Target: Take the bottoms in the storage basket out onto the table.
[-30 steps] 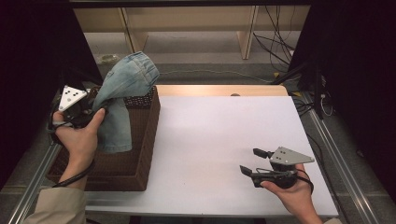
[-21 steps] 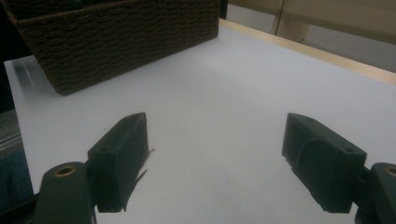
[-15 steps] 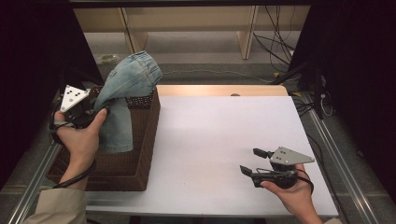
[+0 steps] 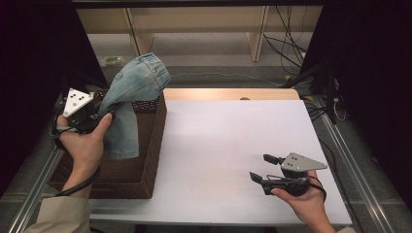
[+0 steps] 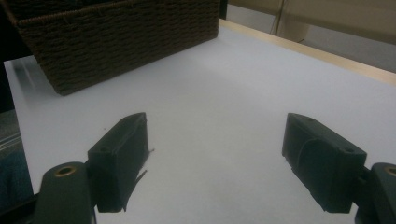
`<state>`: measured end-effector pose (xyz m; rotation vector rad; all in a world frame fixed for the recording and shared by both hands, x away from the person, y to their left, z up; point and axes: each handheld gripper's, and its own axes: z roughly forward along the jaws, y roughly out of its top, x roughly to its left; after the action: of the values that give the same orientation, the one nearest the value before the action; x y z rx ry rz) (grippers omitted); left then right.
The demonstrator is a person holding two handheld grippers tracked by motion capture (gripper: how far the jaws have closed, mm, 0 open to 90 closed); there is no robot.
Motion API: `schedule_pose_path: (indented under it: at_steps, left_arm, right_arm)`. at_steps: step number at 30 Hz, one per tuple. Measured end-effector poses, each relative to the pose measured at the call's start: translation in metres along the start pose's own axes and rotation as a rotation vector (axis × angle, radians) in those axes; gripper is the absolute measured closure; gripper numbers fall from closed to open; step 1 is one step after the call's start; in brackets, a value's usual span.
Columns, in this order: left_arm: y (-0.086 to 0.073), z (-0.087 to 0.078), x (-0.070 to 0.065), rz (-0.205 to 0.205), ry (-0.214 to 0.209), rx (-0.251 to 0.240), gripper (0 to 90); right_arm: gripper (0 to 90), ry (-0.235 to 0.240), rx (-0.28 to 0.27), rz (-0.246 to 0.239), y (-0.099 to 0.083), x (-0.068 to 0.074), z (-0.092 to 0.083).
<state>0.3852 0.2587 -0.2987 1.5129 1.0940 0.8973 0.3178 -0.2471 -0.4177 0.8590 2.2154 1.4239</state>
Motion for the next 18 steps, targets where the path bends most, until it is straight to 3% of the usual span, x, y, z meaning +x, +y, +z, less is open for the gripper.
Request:
schedule_pose_path:
  at_steps: [18]
  left_arm:
    - [0.0021, -0.0009, -0.0062, 0.024, -0.011, -0.007, 74.1]
  right_arm:
    - [23.8, 0.001, -0.001, 0.000, -0.0001, -0.0001, 0.0000]
